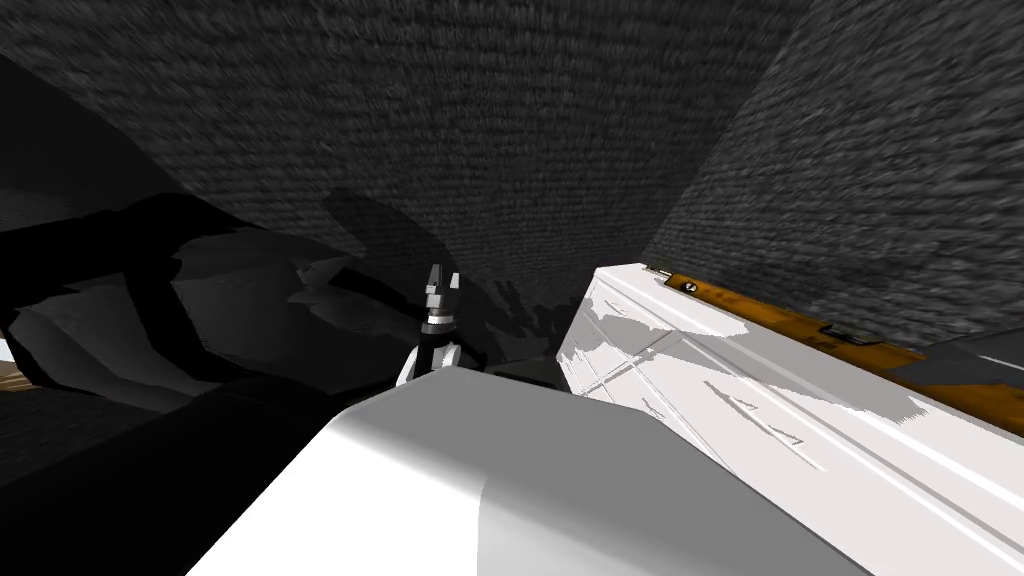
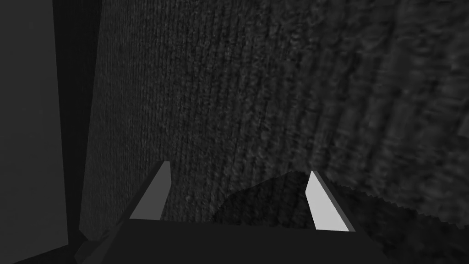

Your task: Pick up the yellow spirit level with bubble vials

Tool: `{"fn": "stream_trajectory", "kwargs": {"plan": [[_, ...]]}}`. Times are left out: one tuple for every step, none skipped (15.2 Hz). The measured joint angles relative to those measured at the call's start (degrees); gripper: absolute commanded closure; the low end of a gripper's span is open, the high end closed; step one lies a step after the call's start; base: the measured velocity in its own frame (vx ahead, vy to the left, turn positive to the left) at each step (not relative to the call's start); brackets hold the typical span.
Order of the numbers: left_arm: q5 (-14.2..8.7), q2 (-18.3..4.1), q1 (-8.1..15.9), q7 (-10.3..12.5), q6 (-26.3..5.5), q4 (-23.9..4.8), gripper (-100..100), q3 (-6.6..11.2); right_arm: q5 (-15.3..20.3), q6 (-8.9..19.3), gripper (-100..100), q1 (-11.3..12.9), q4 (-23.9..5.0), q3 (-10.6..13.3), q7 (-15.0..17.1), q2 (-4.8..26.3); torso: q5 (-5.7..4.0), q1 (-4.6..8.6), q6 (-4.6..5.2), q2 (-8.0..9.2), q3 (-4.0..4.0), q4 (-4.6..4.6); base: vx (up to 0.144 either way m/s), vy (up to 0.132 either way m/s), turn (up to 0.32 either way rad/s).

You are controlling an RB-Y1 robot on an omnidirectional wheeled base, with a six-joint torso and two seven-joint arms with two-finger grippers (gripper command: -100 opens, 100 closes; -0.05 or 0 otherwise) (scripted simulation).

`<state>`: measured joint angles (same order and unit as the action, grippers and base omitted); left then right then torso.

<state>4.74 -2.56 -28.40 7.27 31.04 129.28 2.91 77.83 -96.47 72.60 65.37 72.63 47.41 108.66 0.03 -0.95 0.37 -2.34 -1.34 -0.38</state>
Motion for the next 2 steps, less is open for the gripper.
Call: {"fn": "stream_trajectory", "kwargs": {"plan": [[0.00, 0.00, 0.00, 0.00, 0.00, 0.00, 0, 0.00, 0.17, -0.57, 100, 0.47, 0.56, 0.18, 0.30, 0.51, 0.02, -0.03, 0.00, 0.00, -0.01, -0.01, 0.085, 0.029, 0.050], [0.00, 0.00, 0.00, 0.00, 0.00, 0.00, 0, 0.00, 0.36, -1.18, 100, 0.96, 1.01, 0.33, 0.55, 1.03, 0.04, -0.05, 0.01, 0.04, 0.01, 0.00, 0.047, 0.015, 0.018]]}}
